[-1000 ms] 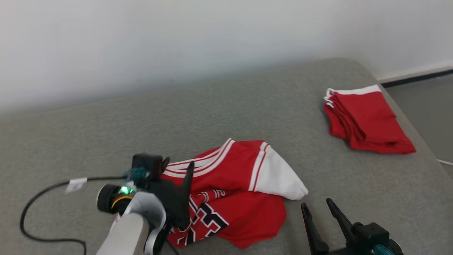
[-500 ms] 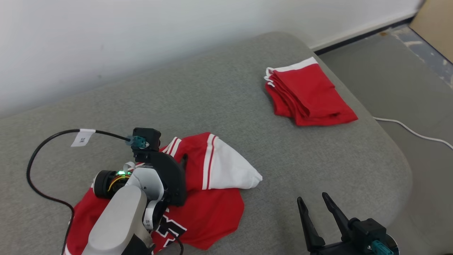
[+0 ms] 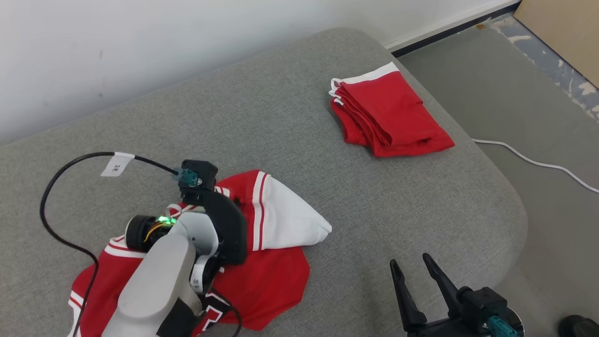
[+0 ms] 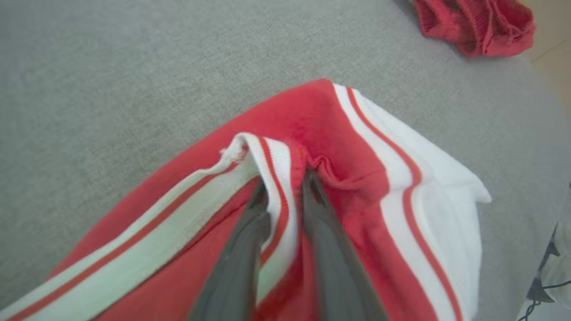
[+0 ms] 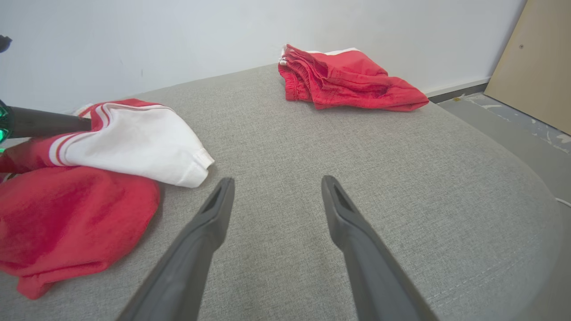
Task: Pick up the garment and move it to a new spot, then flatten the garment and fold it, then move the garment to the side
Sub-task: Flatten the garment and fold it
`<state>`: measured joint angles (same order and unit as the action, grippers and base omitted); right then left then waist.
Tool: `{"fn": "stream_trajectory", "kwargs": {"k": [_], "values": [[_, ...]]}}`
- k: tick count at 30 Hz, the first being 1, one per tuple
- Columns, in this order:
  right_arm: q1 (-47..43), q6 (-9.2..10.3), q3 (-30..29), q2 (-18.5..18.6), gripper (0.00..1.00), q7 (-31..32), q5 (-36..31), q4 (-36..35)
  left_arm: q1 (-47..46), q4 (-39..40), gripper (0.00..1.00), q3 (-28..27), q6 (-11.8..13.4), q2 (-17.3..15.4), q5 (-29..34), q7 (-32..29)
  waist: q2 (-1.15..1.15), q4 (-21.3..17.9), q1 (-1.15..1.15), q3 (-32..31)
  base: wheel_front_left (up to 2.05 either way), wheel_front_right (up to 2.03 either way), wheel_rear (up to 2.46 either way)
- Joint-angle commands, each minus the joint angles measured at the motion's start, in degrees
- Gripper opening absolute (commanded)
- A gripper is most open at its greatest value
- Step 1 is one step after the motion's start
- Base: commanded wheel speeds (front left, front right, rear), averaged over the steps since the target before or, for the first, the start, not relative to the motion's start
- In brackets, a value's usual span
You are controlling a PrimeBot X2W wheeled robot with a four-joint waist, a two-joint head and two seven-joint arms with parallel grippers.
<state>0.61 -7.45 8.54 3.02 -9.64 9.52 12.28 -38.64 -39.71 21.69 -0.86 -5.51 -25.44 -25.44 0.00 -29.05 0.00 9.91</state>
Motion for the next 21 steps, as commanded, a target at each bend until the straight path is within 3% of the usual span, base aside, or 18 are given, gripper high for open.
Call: {"fn": "stream_trajectory", "kwargs": {"k": [1,5,11,17,21], "values": [[0.44,-0.05,0.03,-0.21,1.0,-0.47,0.24,0.12,-0.7,0.79,0.0,0.15,-0.61,0.04,-0.49,1.9,0.0,0.14,0.0,0.08,0.0,0.0,0.0],[0.37,-0.05,-0.41,-0.21,1.0,-0.51,-0.01,0.22,-3.56,5.35,0.0,0.11,-1.68,0.71,1.54,14.25,0.0,1.04,0.0,0.11,0.0,0.0,0.0],[0.35,-0.05,-0.28,-0.18,1.0,-0.1,-0.42,0.34,-9.43,12.97,0.0,-0.39,-1.29,2.02,2.9,31.89,0.0,3.29,0.0,-1.13,0.0,0.0,0.0],[-0.76,-0.05,-0.99,-0.17,1.0,0.68,-1.14,-0.26,-13.85,22.97,0.0,-0.52,0.6,2.38,2.76,38.74,0.0,7.44,0.0,-3.15,0.0,0.0,0.0],[-1.47,-0.05,-1.3,0.08,1.0,1.36,-1.32,-1.08,-9.89,30.29,0.0,-2.21,2.76,2.49,0.74,39.82,0.0,11.32,0.0,-4.15,0.0,0.0,0.0]]}}
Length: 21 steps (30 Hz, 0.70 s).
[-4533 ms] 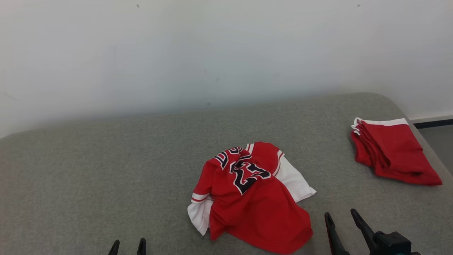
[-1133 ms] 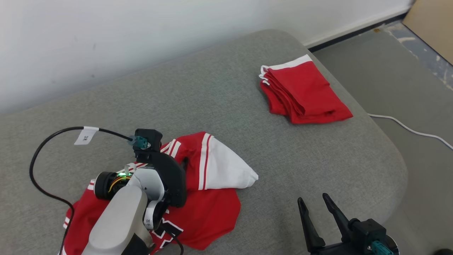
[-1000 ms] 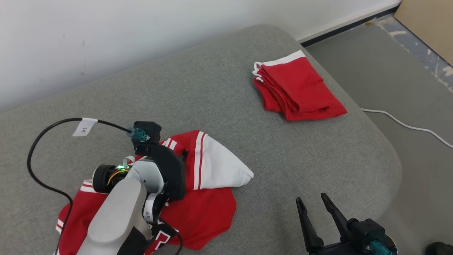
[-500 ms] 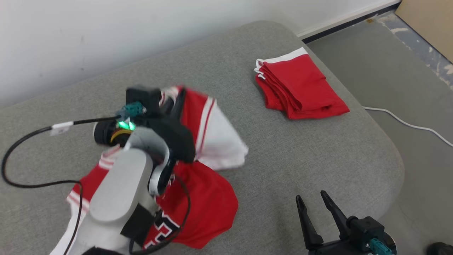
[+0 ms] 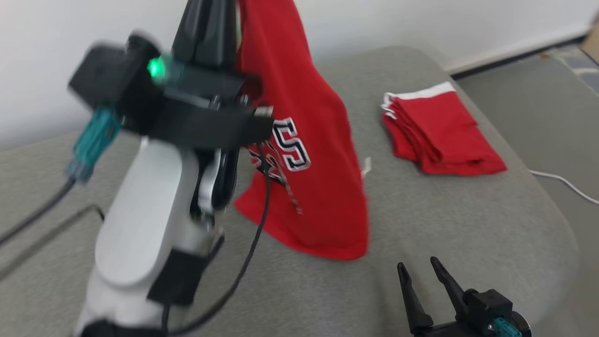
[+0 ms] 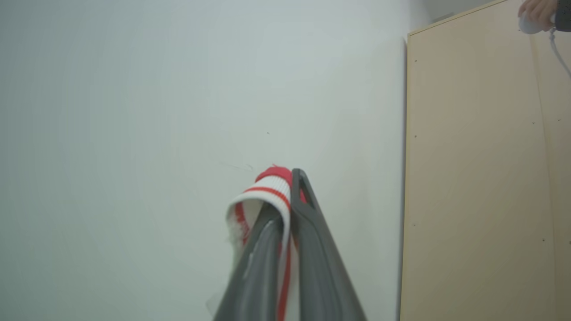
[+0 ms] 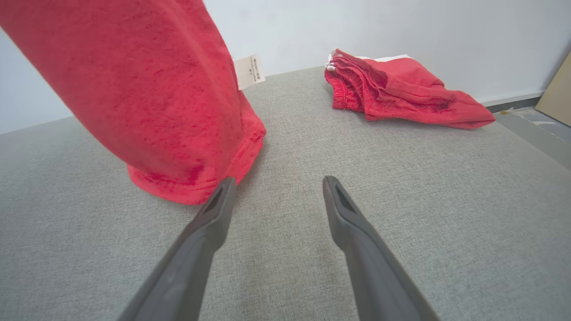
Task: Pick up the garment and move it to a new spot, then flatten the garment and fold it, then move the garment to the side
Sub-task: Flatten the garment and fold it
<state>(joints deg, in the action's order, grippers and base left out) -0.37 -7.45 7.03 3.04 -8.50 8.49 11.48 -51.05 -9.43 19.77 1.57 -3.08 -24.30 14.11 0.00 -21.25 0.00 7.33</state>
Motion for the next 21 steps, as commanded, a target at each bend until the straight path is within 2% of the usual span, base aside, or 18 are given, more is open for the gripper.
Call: {"fn": "stream_trajectory", "kwargs": {"k": [1,6,9,13,16,21], "values": [[-0.79,-0.05,0.02,0.1,1.0,0.31,-0.35,-0.45,4.58,1.02,0.0,-0.58,0.89,-0.04,-1.14,0.1,0.0,4.67,0.0,-1.73,0.0,0.0,0.0],[-1.38,-0.05,0.03,0.19,1.0,1.06,-0.38,-1.55,20.04,3.16,0.0,-2.77,3.34,-2.13,-4.94,-1.21,0.0,9.84,0.0,-1.86,0.0,0.0,0.0],[-1.38,-0.05,0.5,0.35,1.0,1.47,-0.47,-2.21,31.14,0.41,0.0,-3.79,2.97,-4.36,-6.82,-1.11,0.0,11.94,0.0,-1.57,0.0,0.0,0.0],[-1.3,-0.05,0.22,0.7,1.0,1.8,-0.56,-2.79,41.94,-4.83,0.0,-5.38,1.97,-5.57,-10.15,-0.54,0.0,13.81,0.0,-1.16,0.0,0.0,0.0],[-1.68,-0.05,0.0,0.95,1.0,2.26,-0.69,-3.13,46.53,-8.12,0.0,-6.75,1.33,-6.05,-12.38,-0.13,0.0,15.13,0.0,-1.02,0.0,0.0,0.0],[-1.8,-0.05,-0.16,1.43,1.0,2.76,-1.09,-3.61,48.33,-11.63,0.0,-8.14,0.53,-6.44,-12.46,0.55,0.0,16.84,0.0,-1.75,0.0,0.0,0.0]]}}
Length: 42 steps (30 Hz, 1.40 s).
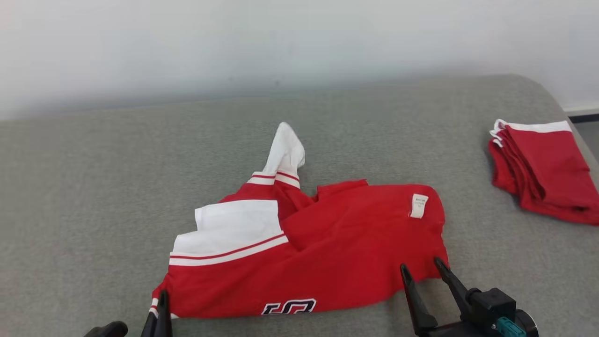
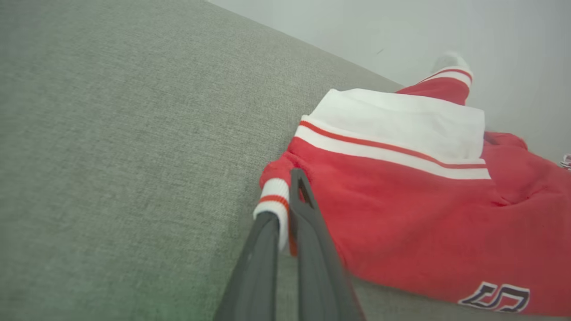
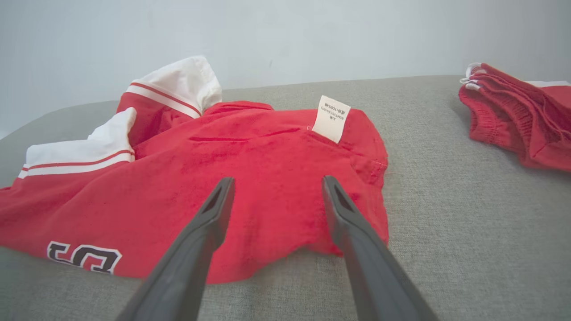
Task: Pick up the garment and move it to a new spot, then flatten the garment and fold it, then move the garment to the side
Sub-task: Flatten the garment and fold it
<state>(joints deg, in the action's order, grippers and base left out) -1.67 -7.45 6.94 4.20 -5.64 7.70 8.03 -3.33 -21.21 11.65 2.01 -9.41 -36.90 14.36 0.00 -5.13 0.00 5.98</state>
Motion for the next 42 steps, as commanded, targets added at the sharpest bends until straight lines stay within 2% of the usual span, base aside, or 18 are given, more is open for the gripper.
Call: {"fn": "stream_trajectory", "kwargs": {"k": [1,6,10,12,13,14,15,18,24,28,31,35,39,42], "values": [[-0.49,-0.05,-0.01,0.33,1.0,0.0,-0.22,-0.28,0.59,-0.34,0.0,-0.15,-0.1,-0.1,0.37,0.43,0.0,0.95,0.0,-0.63,0.0,0.0,0.0],[-0.97,-0.05,-0.03,0.51,1.0,0.72,-0.13,-0.64,0.92,-3.26,0.0,-0.15,0.65,-0.78,2.19,0.71,0.0,1.71,0.0,-1.65,0.0,0.0,0.0],[-1.58,-0.05,-0.32,0.72,1.0,1.04,-0.1,-0.81,1.29,-5.07,0.0,-1.06,2.53,-0.92,3.43,0.77,0.0,2.04,0.0,-2.22,0.0,0.0,0.0],[-1.82,-0.05,-0.52,0.96,1.0,1.28,-0.09,-0.89,1.82,-5.95,0.0,-1.0,2.26,-0.65,3.0,0.5,0.0,2.03,0.0,-2.61,0.0,0.0,0.0],[-1.84,-0.05,-0.63,1.03,1.0,1.31,-0.12,-0.97,2.16,-6.46,0.43,-0.9,2.31,-0.7,2.76,-0.08,0.0,2.0,0.0,-2.8,0.0,0.0,0.0],[-1.89,-0.05,-0.67,1.05,1.0,1.39,-0.13,-1.03,2.42,-6.91,0.97,-0.96,2.66,-0.92,2.64,-0.71,0.0,1.96,0.0,-3.03,0.0,0.0,0.0],[-1.92,-0.05,-0.68,1.0,1.0,1.38,-0.17,-1.13,2.6,-7.17,1.0,-1.23,3.0,-1.05,2.24,-1.3,0.0,1.9,0.0,-3.2,0.0,0.0,0.0],[-2.04,-0.05,-0.68,1.0,1.0,1.47,-0.27,-1.37,3.51,-7.16,1.0,-2.65,4.71,-1.73,0.62,-4.12,0.0,1.65,0.0,-3.69,0.0,0.0,0.0],[-2.92,-0.05,-1.5,1.29,1.0,1.7,-0.24,-2.05,5.02,-1.18,1.0,-5.83,11.6,-6.13,1.4,-8.72,0.0,1.14,0.0,-3.96,0.0,0.0,0.0],[-2.79,-0.05,-1.32,1.36,1.0,1.9,-0.32,-2.26,4.61,5.26,1.0,-5.61,13.7,-8.33,2.98,-10.89,0.0,0.4,0.0,-3.76,0.0,0.0,0.0],[-2.31,-0.05,-0.91,1.17,1.0,1.87,-0.43,-2.47,5.97,8.26,1.0,-5.28,15.54,-8.65,3.49,-13.29,0.0,-0.69,0.0,-3.58,0.0,0.0,0.0],[-2.49,-0.05,-0.97,1.08,1.0,1.77,-0.29,-2.49,7.6,10.14,1.0,-5.38,17.19,-8.75,3.61,-14.62,0.0,-1.37,0.0,-3.28,0.0,0.0,0.0],[-2.82,-0.05,-1.49,1.33,1.0,1.7,-0.34,-2.64,8.13,12.54,1.0,-5.17,18.9,-10.94,5.81,-14.78,0.0,-1.61,0.0,-2.82,0.0,0.0,0.0],[-2.46,-0.05,-1.79,1.43,1.0,1.74,-0.23,-2.95,5.64,15.25,1.0,-3.93,17.9,-12.95,8.07,-14.48,0.0,-1.47,0.0,-2.19,0.0,0.0,0.0]]}}
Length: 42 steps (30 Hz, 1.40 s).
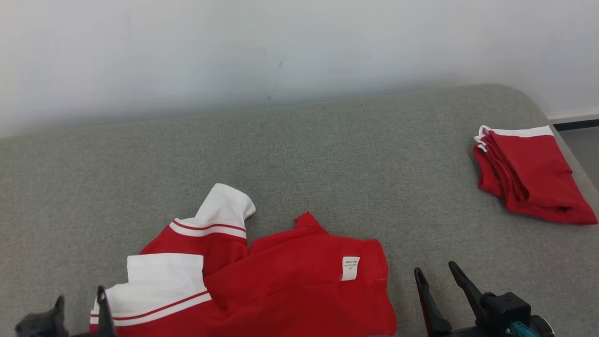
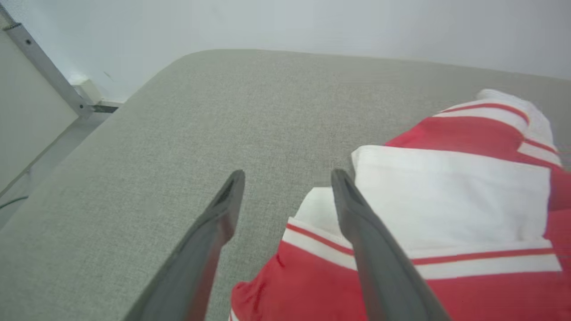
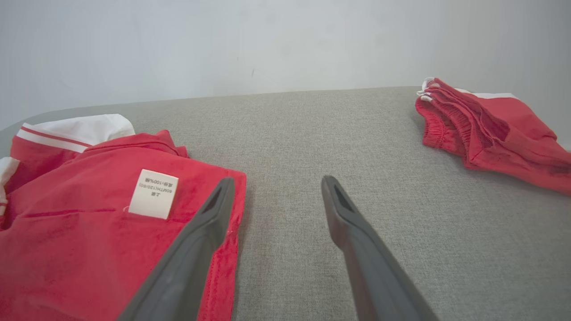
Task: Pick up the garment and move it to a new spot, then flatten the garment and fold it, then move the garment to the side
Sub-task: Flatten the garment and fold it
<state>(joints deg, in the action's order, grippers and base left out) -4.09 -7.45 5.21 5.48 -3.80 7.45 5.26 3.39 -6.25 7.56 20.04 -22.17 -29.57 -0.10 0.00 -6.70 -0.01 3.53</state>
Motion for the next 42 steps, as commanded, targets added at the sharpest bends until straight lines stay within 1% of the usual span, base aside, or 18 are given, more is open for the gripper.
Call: {"fn": "stream_trajectory", "kwargs": {"k": [1,2,3,5,10,14,20,22,23,25,27,28,32,37,38,40,41,42], "values": [[0.21,-0.05,-0.09,0.13,1.0,-0.08,-0.1,-0.28,-2.2,0.89,1.0,1.45,-1.33,-1.2,1.67,-0.57,0.0,0.19,0.01,0.59,0.0,0.0,0.0],[0.4,-0.05,0.04,0.08,1.0,-0.06,-0.25,-0.35,-3.34,1.13,1.0,2.38,-1.79,-1.64,2.21,-1.31,0.0,0.29,0.01,0.88,0.0,0.0,0.0],[0.55,-0.05,0.2,0.03,1.0,-0.03,-0.32,-0.5,-4.67,1.06,1.0,3.97,-3.04,-2.68,3.41,-2.51,0.0,0.32,0.01,1.29,0.0,0.0,0.0],[0.94,-0.05,0.45,-0.1,1.0,-0.06,-0.4,-0.66,-8.49,-0.36,1.0,6.4,-4.51,-3.56,4.87,-5.0,0.0,0.25,0.01,2.07,0.0,0.0,0.0],[2.11,-0.05,1.56,-0.21,1.0,-0.19,-0.3,-0.73,-15.31,-7.61,1.0,10.89,-7.37,-5.19,7.66,-11.42,0.0,-0.84,0.01,3.97,0.0,0.0,0.0],[2.62,-0.05,1.09,-0.12,1.0,-0.4,-0.33,-0.61,-18.2,-11.36,1.0,11.74,-8.81,-5.79,7.46,-13.91,0.0,-1.56,0.01,5.07,0.0,0.0,0.0],[2.79,-0.05,0.58,-0.15,1.0,-0.7,-0.55,-0.61,-20.3,-14.31,1.0,11.11,-9.81,-5.93,5.87,-14.39,0.0,-1.56,0.01,6.22,0.0,0.0,0.0],[2.89,-0.05,0.8,-0.15,1.0,-0.6,-0.53,-0.63,-20.79,-15.55,0.93,11.34,-10.44,-5.97,5.59,-14.53,0.0,-1.54,0.01,6.5,0.0,0.0,0.0],[3.0,-0.05,0.88,-0.12,1.0,-0.58,-0.53,-0.66,-21.17,-16.0,0.85,11.4,-10.7,-5.8,5.27,-14.52,0.0,-1.52,0.01,6.61,0.0,0.0,0.0],[3.2,-0.05,1.0,0.11,1.0,-0.56,-0.41,-0.68,-21.71,-16.7,0.76,11.94,-11.69,-5.67,5.22,-14.56,0.0,-1.47,0.01,6.75,0.0,0.0,0.0],[3.3,-0.05,1.01,0.34,1.0,-0.46,-0.32,-0.76,-22.38,-17.18,0.7,12.6,-12.74,-5.23,5.0,-14.35,0.0,-1.36,0.01,6.82,0.0,0.0,0.0],[3.3,-0.05,1.01,0.4,1.0,-0.37,-0.36,-0.83,-22.64,-17.35,0.65,12.92,-13.18,-5.1,4.97,-14.29,0.0,-1.3,0.01,6.84,0.0,0.0,0.0],[3.18,-0.05,0.82,0.57,1.0,0.04,-0.6,-1.23,-23.73,-18.42,0.5,13.68,-13.82,-4.6,5.11,-14.45,0.0,-1.02,0.01,6.83,0.0,0.0,0.0],[3.17,-0.05,0.92,0.68,1.0,0.33,-0.65,-1.56,-24.62,-19.51,0.49,13.56,-13.7,-4.28,4.51,-14.63,0.0,-0.8,0.01,6.87,0.0,0.0,0.0],[3.18,-0.05,0.93,0.72,1.0,0.39,-0.62,-1.62,-24.9,-19.79,0.59,13.15,-13.36,-4.32,4.25,-14.31,0.0,-0.78,0.01,6.91,0.0,0.0,0.0],[3.2,-0.05,1.02,0.78,1.0,0.48,-0.55,-1.72,-25.19,-20.3,0.71,12.56,-12.83,-4.43,3.85,-14.06,0.0,-0.78,0.01,7.02,0.0,0.0,0.0],[3.21,-0.05,1.04,0.84,1.0,0.47,-0.54,-1.8,-25.37,-20.46,0.72,12.53,-12.65,-4.45,3.75,-14.13,0.0,-0.78,0.01,7.1,0.0,0.0,0.0],[3.27,-0.06,1.05,0.94,1.0,0.56,-0.56,-1.85,-25.64,-21.02,0.68,12.82,-13.08,-4.29,3.37,-14.73,0.0,-0.78,0.01,7.3,0.0,0.0,0.0]]}}
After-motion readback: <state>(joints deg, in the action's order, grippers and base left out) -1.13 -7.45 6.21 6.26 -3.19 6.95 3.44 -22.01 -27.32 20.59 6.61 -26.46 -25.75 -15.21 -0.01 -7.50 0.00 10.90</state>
